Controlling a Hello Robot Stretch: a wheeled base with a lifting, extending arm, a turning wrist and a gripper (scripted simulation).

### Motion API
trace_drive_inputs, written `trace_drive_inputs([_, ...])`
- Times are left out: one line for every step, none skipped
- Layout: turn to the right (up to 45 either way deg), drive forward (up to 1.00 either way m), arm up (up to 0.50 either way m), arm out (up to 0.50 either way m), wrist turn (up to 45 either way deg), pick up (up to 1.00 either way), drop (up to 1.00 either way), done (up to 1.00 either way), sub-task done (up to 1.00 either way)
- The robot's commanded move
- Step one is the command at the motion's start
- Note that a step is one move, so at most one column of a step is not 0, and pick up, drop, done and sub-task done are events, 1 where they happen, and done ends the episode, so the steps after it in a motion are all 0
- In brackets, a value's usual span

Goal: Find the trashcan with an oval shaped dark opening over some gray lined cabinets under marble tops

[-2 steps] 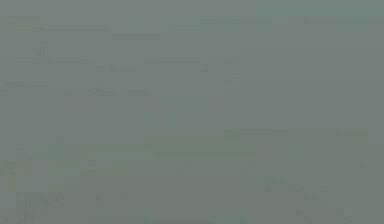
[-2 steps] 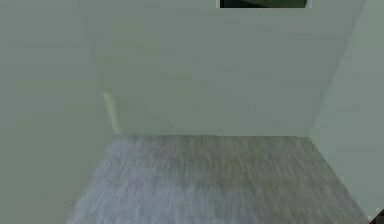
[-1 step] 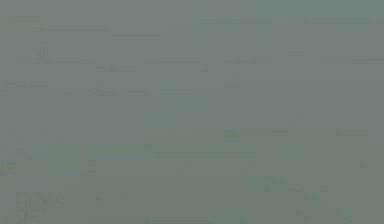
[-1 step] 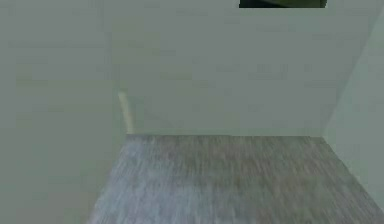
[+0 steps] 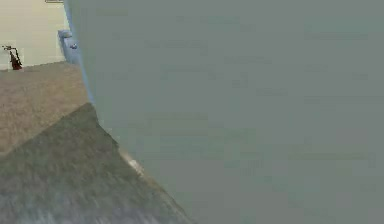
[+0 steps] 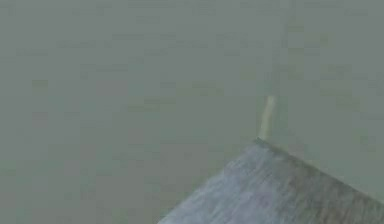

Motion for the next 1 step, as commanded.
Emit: trace_drive_inputs([-39.0,0.00,0.00,0.00,0.0,0.00,0.00,0.00,0.00])
